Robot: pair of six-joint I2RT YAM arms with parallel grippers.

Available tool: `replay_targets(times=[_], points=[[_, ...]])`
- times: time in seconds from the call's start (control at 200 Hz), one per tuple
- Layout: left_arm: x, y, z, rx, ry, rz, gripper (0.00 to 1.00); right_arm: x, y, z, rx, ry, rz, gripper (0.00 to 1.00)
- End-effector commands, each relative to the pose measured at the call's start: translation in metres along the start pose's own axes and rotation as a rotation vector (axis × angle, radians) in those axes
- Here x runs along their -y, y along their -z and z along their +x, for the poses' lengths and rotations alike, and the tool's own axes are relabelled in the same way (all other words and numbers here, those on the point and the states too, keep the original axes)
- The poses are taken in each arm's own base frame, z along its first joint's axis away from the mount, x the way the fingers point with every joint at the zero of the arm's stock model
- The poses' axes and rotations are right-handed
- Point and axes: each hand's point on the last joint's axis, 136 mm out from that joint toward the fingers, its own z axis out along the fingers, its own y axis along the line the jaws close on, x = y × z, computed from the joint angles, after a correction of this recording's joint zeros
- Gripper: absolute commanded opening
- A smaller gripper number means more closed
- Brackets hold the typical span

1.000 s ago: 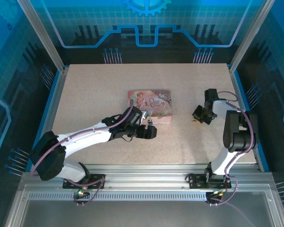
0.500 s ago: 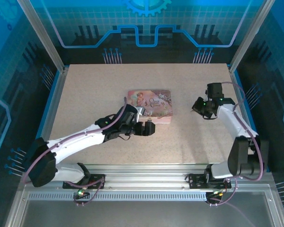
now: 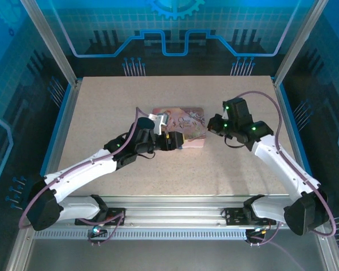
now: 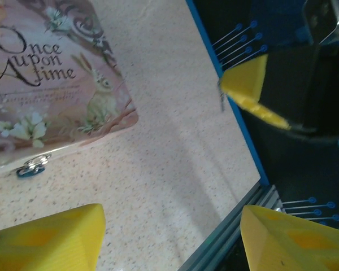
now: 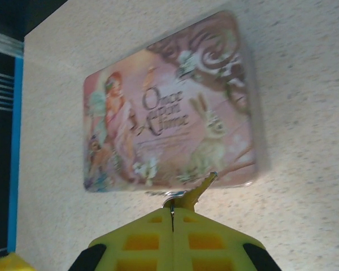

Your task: Unlock the padlock with the key

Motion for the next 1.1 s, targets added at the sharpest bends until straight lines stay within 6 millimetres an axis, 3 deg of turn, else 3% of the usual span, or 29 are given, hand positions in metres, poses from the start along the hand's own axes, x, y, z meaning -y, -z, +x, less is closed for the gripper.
replay_targets(times=[0.0,0.165,0.355,0.61,0.906,1.096], points=[[0.032,0.005,-0.031,0.094,-0.002,0.111,0.62,-0.029,0.009,-0.004,0.055,-0.038,-0.060,0.00],[0.038,-0.003,-0.034,0.101,0.013,0.155,0.59,-0.054,0.010,0.010,0.058,-0.045,-0.120,0.00],[0.038,-0.008,-0.032,0.094,0.017,0.163,0.52,-0.070,0.013,0.020,0.046,-0.047,-0.158,0.00],[0.039,-0.013,-0.029,0.076,0.023,0.177,0.39,-0.076,0.023,0.019,0.071,-0.053,-0.176,0.00],[0.038,-0.017,-0.027,0.069,0.024,0.180,0.36,-0.084,0.029,0.020,0.072,-0.047,-0.200,0.00],[0.038,-0.016,-0.028,0.072,0.017,0.179,0.25,-0.086,0.030,0.021,0.074,-0.047,-0.206,0.00]])
